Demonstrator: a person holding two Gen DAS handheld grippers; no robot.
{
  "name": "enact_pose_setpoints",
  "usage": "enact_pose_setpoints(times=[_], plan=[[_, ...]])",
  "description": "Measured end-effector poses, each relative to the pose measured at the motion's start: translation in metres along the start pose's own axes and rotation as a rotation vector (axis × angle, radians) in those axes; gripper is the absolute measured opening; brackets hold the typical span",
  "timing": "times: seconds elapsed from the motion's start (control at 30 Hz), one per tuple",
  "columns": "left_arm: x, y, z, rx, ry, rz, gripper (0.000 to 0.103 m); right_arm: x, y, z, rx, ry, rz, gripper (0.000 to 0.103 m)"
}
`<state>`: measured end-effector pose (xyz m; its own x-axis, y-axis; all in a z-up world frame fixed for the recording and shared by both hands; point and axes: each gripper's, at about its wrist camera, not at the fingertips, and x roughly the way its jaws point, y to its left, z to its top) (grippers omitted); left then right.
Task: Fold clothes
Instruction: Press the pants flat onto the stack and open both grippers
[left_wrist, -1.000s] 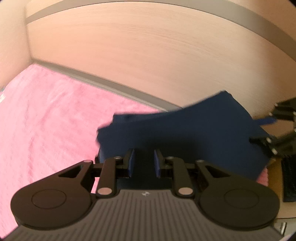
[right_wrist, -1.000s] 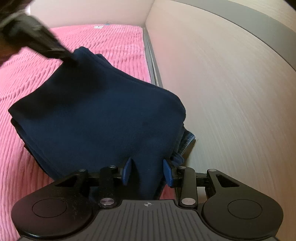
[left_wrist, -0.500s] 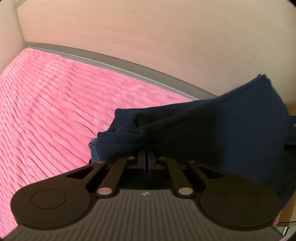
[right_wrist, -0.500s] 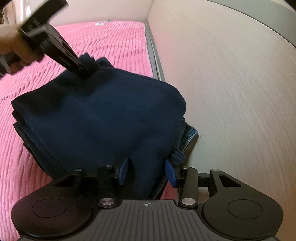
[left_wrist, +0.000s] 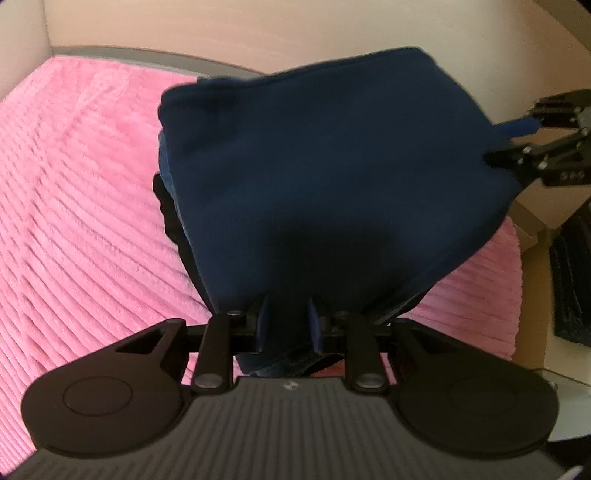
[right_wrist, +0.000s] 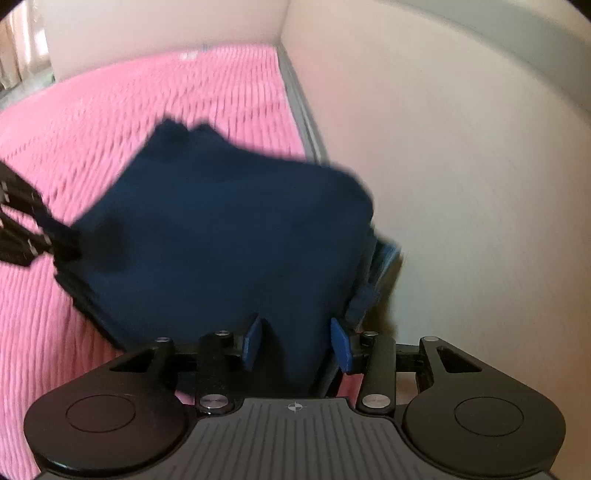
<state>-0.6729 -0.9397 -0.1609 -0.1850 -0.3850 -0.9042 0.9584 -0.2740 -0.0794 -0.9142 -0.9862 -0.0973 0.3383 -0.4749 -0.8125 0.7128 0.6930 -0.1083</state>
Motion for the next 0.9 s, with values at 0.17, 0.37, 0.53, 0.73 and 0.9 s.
enact_pose_setpoints(times=[0.17,0.37,0.53,0.73,0.9], plan=[[0.001,-0.004,0.0,0.001,0.01,0.007,0.017,0.029,-0.014,0.042,-0.028,-0.078,0.0,0.042],[0.002,-0.007,-0.003,-0.001,-0.011,0.015,0.018,0.097,-0.044,0.056,0.047,0.045,0.039,0.042],[0.006,-0.011,0.0,0.014,0.0,0.032,0.017,0.07,-0.046,0.059,0.072,0.045,0.075,0.042],[0.004,-0.012,-0.006,0.01,-0.006,0.037,0.017,-0.009,-0.019,0.017,0.06,-0.06,0.04,0.042],[0.006,-0.014,-0.001,0.016,0.001,0.042,0.017,0.019,-0.01,-0.043,0.102,0.087,0.047,0.042]])
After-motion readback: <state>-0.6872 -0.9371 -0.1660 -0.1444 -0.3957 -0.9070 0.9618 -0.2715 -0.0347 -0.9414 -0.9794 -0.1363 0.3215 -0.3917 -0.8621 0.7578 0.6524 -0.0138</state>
